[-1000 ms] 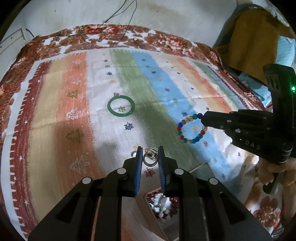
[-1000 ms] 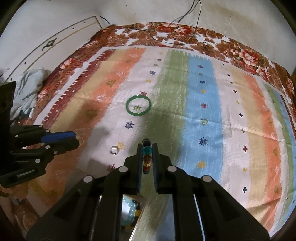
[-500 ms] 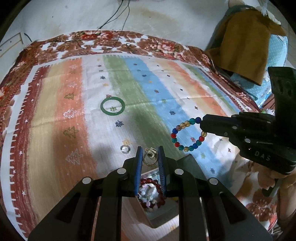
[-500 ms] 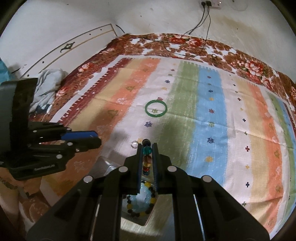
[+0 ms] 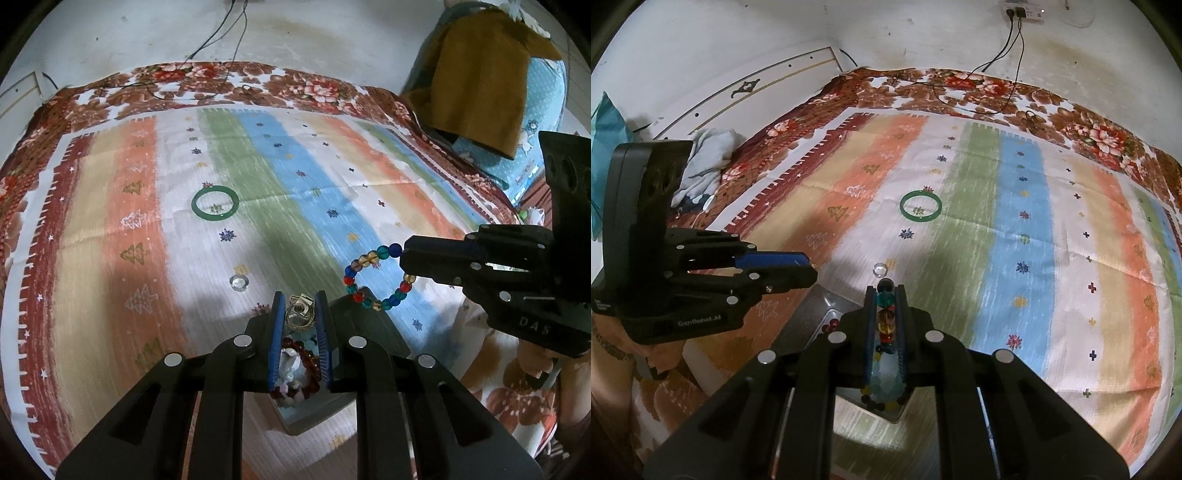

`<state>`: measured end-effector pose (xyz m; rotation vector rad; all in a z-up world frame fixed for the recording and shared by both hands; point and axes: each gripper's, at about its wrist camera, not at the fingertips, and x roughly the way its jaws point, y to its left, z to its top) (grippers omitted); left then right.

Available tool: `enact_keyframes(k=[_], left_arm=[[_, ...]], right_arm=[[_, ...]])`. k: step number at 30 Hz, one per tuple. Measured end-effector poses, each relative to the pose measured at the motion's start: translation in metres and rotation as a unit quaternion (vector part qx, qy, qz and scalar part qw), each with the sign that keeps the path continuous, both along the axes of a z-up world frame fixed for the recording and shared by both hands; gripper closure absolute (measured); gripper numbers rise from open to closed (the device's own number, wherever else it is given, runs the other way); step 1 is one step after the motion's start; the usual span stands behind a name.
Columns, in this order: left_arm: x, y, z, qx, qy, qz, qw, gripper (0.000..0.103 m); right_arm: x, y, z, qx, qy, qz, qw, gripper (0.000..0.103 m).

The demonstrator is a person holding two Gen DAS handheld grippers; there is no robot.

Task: Organize jewelry
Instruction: 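Carry the beaded bracelet to the silver tin with the right tool while the left tool carries the ring there, then open both tools to drop the bracelet and ring into the tin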

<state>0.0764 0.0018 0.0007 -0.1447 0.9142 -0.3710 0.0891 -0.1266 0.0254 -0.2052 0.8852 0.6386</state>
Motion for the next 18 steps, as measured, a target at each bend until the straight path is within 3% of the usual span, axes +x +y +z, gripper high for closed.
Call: enact_keyframes(k=[18], left_arm=[[-0.028, -0.013, -0.014, -0.003, 0.011, -0.004, 0.9999, 0.087]], right_arm=[[-0.02, -0.002, -0.017, -0.005, 0.026, 0.006, 1.0, 0.092]])
